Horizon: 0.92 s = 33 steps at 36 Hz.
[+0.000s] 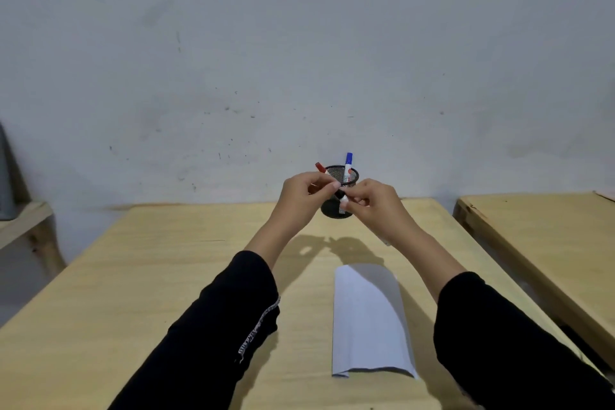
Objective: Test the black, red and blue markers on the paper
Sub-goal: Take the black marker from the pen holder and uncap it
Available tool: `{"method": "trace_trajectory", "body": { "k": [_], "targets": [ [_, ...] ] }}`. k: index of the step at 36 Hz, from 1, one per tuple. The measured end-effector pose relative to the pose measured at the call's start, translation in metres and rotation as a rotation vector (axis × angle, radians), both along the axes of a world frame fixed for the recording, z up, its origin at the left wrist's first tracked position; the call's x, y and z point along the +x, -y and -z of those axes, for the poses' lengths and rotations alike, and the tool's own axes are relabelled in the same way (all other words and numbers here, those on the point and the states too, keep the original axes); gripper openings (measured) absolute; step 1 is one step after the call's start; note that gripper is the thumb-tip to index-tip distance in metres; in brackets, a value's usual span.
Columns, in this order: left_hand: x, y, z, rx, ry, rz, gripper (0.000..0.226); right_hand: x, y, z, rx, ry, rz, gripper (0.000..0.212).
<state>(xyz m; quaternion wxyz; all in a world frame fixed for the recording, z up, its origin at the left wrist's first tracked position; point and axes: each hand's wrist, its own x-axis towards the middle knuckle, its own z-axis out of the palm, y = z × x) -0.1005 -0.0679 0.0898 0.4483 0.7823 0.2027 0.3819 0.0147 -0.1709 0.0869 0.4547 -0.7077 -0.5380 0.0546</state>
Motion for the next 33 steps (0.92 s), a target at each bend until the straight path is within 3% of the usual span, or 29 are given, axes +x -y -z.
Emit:
{"method": "trace_trajectory", "body": {
  "k": [4,15,20,27,33],
  "targets": [
    [-0.007,0.002,-0.003,-0.01,0.006,0.003,0.005,-0.006,0.006,-0.004,-0.019,0.025,-0.023,0.013],
    [-0.024,-0.009,0.005,-0.192,0.256,-0.106,0.011,0.009,0.024,-0.004,0.031,-0.245,-0.089,0.015],
    [-0.021,-0.005,0.016,-0.28,0.345,-0.066,0.01,0.009,0.027,0.004,0.254,-0.574,-0.108,0.013],
    [-0.007,0.004,0.021,-0.401,0.407,0.006,0.01,-0.004,0.015,0.017,0.598,-1.253,-0.142,0.007],
    [0.003,0.007,0.028,-0.415,0.305,0.071,0.007,-0.018,-0.004,0.024,0.461,-1.135,-0.187,0.011]
  ]
}}
